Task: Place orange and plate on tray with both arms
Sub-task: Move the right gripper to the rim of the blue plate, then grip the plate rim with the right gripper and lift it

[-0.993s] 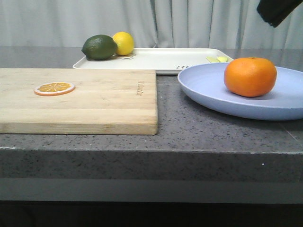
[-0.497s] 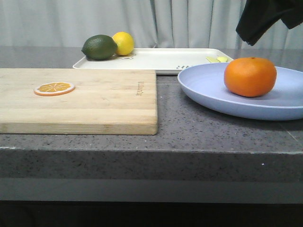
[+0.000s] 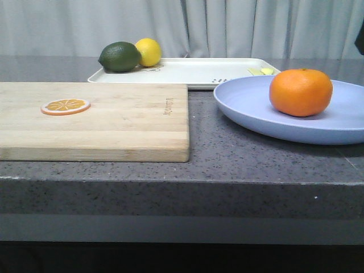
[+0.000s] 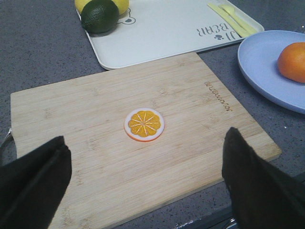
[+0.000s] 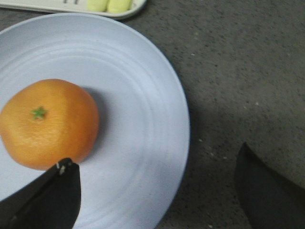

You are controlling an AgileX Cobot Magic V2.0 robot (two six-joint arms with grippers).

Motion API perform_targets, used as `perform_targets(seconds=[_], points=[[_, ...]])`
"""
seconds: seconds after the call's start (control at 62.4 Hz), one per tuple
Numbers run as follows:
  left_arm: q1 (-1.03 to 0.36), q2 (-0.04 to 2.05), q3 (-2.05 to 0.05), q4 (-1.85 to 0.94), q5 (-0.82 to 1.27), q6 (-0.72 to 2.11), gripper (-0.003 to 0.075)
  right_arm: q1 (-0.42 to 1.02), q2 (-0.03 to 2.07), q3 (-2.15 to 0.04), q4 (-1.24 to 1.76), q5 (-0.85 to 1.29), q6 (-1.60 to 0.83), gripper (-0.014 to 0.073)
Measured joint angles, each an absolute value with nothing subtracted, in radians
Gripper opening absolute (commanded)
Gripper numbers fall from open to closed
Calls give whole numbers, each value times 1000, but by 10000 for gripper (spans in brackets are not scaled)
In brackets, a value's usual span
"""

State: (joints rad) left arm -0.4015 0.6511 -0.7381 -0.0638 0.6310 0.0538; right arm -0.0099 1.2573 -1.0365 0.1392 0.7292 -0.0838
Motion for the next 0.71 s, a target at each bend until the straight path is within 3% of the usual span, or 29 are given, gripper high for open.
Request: perform_targets(seconds=[0.336,0.705], points=[[-400,651,-738,-64,631,54,618,-206,1359,-1037,449,867,-256,656],[-400,651,-738,-64,631,54,618,-229,1485,-1037,596,894,-337,649]])
